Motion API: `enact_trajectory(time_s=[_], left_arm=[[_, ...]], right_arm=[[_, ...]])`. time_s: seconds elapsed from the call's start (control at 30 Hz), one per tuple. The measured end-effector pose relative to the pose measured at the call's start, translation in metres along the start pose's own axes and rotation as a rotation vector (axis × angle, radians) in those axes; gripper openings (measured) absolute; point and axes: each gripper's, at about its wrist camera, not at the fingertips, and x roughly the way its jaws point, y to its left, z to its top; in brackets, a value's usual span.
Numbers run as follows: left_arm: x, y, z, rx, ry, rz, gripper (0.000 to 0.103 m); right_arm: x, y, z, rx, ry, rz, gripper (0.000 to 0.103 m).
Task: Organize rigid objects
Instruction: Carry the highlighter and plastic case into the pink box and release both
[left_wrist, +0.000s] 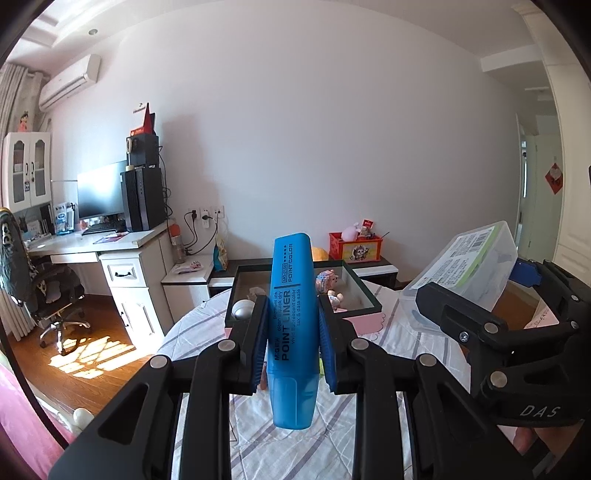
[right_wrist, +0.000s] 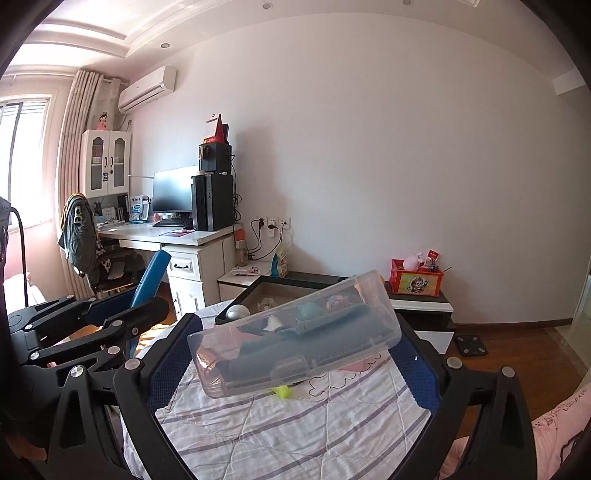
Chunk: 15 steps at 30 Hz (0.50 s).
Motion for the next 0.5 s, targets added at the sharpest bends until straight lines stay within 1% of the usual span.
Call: enact_trajectory(time_s=[0.17, 0.27, 0.4, 0.5], left_arm=[[0.004, 0.002, 0.007, 0.008, -0.025, 0.018, 0.025], [0.011, 0.002, 0.011, 0.016, -0.037, 0.044, 0.025], [0.025, 0.004, 0.019, 0.028, -0.044, 0.058, 0.025], [0.043, 0.006, 0.024, 0.047, -0.041, 0.071, 0.025]], right_arm=[[0.0, -0.001, 0.007, -0.007, -0.015, -0.002, 0.099], [0.008, -0.002, 0.01, -0.014, -0.018, -0.004, 0.099], [0.024, -0.006, 0.017, -0.017, -0.019, -0.004, 0.099], [0.044, -0.01, 0.023, -0.024, -0.013, -0.005, 0.099]])
